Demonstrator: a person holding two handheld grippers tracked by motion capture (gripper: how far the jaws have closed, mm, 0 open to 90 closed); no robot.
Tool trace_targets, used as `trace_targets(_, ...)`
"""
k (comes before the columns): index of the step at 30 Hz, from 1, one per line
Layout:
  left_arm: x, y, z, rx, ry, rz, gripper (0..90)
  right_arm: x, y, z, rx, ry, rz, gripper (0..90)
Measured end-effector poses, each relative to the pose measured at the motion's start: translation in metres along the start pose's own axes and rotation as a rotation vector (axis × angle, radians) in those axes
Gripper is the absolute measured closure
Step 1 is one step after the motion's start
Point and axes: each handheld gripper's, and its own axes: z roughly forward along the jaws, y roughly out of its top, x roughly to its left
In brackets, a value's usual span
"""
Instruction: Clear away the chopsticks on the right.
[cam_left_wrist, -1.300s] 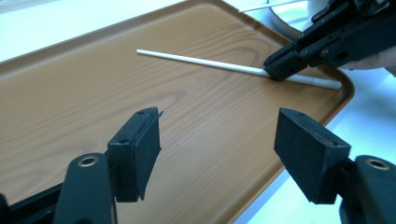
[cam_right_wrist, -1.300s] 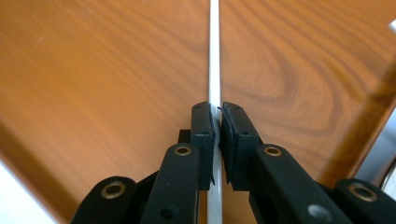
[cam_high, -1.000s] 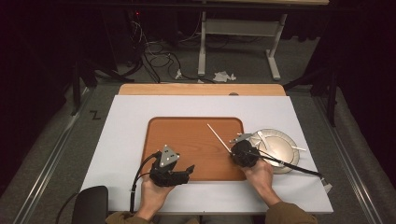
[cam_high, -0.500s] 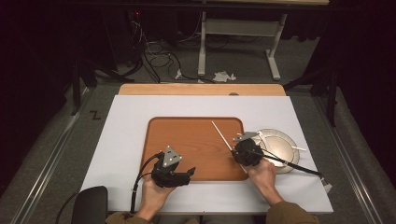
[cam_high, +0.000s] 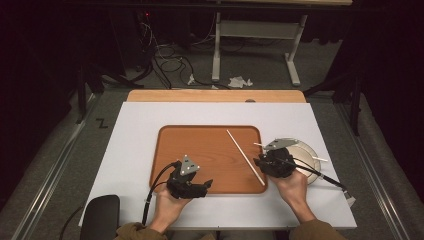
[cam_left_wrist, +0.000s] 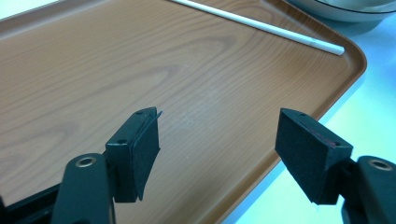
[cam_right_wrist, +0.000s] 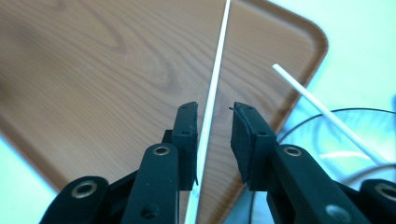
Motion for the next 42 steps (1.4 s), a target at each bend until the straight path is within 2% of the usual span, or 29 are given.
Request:
trace_targets(5,0.000,0.003,0.004,0.005,-0.022,-0.004,30.9,-0.012,-0.003,-0.019,-0.038,0.036,0.016,70.4)
trace_targets(9,-0.002,0.006,0.008,0.015,-0.032,0.010,30.9,-0.023,-0.007,-0.037,-0.069,0.015,0.019,70.6)
trace_targets(16,-0.004,0.010,0.013,0.018,-0.050,0.025,31.0,-0.047,-0.020,-0.064,-0.109,-0.008,0.087,71.8)
trace_targets(20,-0.004,0.011,0.014,0.019,-0.051,0.029,31.0,-0.058,-0.025,-0.075,-0.137,-0.027,0.102,72.7)
trace_targets(21,-0.004,0.011,0.014,0.019,-0.052,0.029,31.0,-0.061,-0.027,-0.078,-0.139,-0.030,0.120,72.9)
trace_targets(26,-0.004,0.011,0.012,0.012,-0.043,0.023,31.0,-0.078,-0.034,-0.088,-0.145,-0.061,0.136,73.4)
trace_targets(33,-0.003,0.010,0.009,0.008,-0.033,0.025,30.9,-0.106,-0.046,-0.098,-0.122,-0.107,0.174,73.9)
trace_targets(38,-0.002,0.006,0.004,0.004,-0.016,0.011,30.7,-0.122,-0.051,-0.091,-0.083,-0.127,0.196,74.6)
trace_targets(42,0.000,0.003,-0.001,0.003,0.003,-0.002,30.7,-0.130,-0.052,-0.080,-0.016,-0.169,0.179,74.9)
